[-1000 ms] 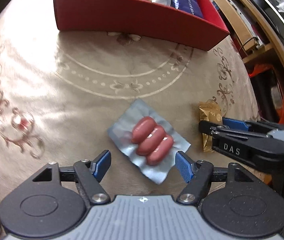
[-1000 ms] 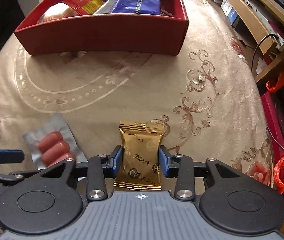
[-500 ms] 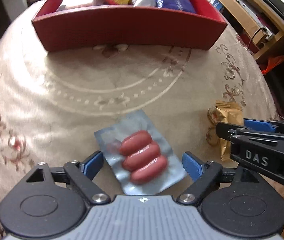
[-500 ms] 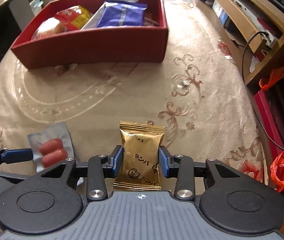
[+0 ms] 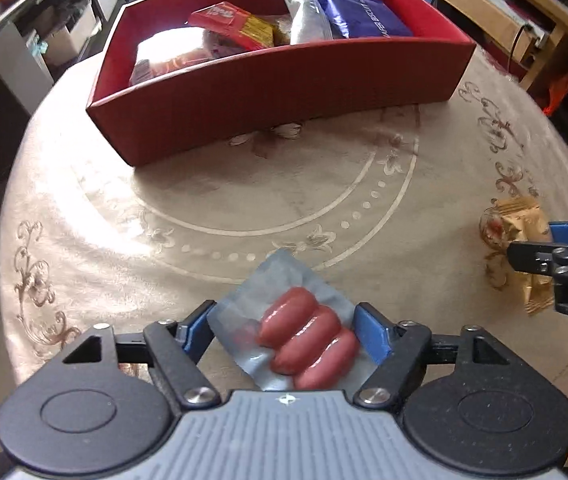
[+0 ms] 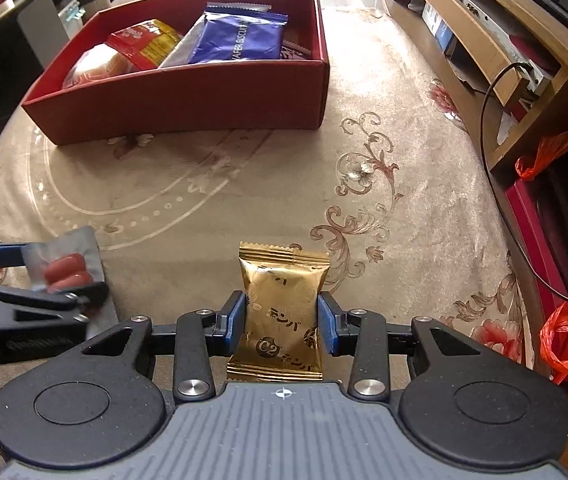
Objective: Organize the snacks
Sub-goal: 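Lift the sausage pack and gold snack and carry them over the red box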
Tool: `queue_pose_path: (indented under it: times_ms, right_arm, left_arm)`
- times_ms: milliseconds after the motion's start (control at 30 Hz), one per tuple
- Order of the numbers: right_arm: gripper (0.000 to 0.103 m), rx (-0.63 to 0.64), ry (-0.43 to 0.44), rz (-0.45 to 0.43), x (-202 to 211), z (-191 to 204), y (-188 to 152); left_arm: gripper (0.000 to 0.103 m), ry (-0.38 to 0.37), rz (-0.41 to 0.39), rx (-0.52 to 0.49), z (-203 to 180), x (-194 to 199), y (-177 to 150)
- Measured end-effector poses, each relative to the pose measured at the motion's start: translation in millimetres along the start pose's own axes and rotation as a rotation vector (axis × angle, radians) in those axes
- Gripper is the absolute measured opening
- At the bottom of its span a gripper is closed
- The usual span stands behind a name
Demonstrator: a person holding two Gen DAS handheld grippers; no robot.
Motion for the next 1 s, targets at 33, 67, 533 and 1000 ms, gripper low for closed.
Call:
queue_pose_path:
  times_ms: [33,67,533,1000]
  right_arm:
    - [0.047,0.003,-0.001,0.001,0,1,0]
    - [0.047,0.007,-0.002,0.002,-1,3,0]
    - [0.047,0.041,-0.006,0.020,-7,13,1]
    - [0.047,0.045,0.002,0.004,-3,12,0]
  left_arm:
    - [0.069,-0.022,0.008,0.003,1,0,0]
    - [0.069,-0.031,0.009,0.007,3,0,0]
    - [0.083,0.026,-0.038,0.048,-12,-7,-4]
    - [0.058,-0.065,0.042,0.039,-2,7,-12]
Point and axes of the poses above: each gripper's, at about its wrist camera, not at the fingertips, and x roughly against the way its jaws point, z to its left, y to its top, the point moved 10 cm from there along -x, roughly the way its jaws point, and after that the axes turned 11 degrees about z, right-handed, at the moved point
